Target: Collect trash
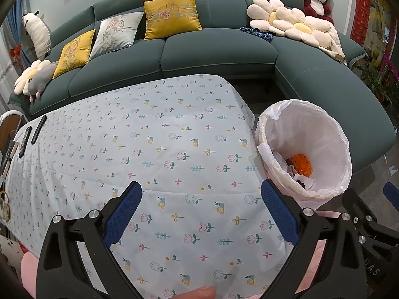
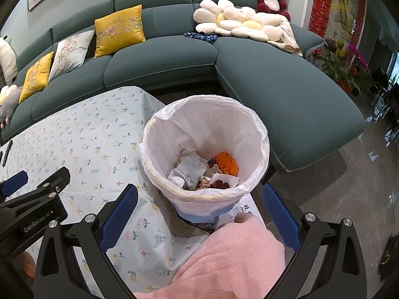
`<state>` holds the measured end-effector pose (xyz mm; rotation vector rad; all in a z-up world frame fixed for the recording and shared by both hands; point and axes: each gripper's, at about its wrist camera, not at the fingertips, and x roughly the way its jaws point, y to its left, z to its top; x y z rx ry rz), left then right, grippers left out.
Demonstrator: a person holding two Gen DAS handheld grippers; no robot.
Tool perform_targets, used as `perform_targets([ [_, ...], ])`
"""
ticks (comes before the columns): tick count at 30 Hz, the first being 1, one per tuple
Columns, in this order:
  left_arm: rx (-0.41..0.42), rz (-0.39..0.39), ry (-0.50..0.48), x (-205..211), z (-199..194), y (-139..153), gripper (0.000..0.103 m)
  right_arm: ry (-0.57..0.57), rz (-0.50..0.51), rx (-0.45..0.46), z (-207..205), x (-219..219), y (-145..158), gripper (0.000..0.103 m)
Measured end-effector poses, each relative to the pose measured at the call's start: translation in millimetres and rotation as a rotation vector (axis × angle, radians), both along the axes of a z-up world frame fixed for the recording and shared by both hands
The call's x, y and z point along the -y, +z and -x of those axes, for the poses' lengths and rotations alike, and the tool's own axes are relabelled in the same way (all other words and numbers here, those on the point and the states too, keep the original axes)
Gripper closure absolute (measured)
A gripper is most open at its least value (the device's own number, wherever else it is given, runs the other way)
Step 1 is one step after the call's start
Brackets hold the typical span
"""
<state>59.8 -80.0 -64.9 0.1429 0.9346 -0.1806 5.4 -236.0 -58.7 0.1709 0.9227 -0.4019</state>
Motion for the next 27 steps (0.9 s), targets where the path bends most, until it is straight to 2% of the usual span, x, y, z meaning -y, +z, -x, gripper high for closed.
perform_targets([
  [27, 0.002, -0.022, 0.005, 1.3, 2.1, -2.3, 0.012, 0.002, -0.003, -0.005, 0.0, -4.0, -3.3, 0.007],
])
